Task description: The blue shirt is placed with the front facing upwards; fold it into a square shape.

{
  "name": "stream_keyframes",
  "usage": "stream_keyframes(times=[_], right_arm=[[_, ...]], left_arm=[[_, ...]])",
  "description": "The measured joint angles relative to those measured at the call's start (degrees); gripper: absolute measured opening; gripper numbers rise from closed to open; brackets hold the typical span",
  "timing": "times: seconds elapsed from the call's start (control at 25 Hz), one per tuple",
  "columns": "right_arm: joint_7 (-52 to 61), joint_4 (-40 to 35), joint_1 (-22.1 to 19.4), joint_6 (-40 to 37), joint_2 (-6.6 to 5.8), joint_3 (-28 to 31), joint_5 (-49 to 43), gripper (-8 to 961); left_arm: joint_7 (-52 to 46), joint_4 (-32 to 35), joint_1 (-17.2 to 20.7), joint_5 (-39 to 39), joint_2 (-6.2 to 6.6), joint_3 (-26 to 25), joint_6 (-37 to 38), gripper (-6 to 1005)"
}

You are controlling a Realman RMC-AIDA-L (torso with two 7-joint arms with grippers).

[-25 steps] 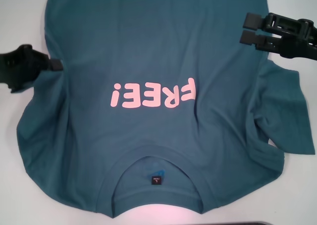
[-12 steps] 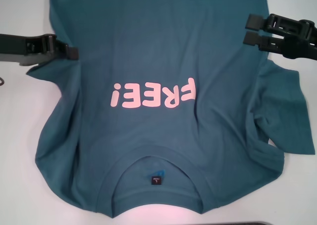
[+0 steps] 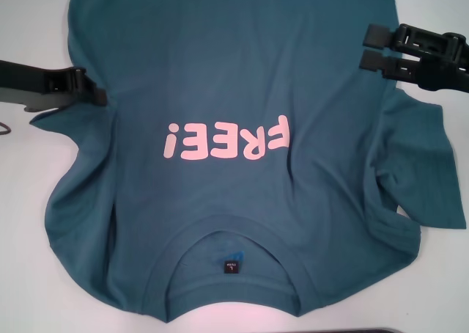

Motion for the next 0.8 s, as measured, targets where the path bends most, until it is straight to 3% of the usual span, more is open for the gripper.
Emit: stream_keyframes(times=[0.12, 0.28, 0.4, 0.8], right_arm=[[0.0, 0.0, 0.0, 0.0, 0.06, 0.0, 0.0, 852], [0.0, 0.0, 0.0, 0.0, 0.1, 0.0, 0.0, 852], [0.0, 0.0, 0.2, 0.0, 0.15, 0.0, 0.0, 852], [0.7, 0.0, 0.5, -0.1, 0.15, -0.2, 0.0, 852]], left_arm=[[0.4, -0.8, 0.8, 0.3, 1.05, -3.1, 1.1, 20], [0.6, -0.1, 2.8, 1.0, 4.58, -7.9, 2.8, 20], [0.6, 0.4, 3.6, 2.3, 6.05, -10.4, 2.5, 20], [-1.2, -0.9, 1.7, 9.8, 6.12, -13.3, 0.0, 21]])
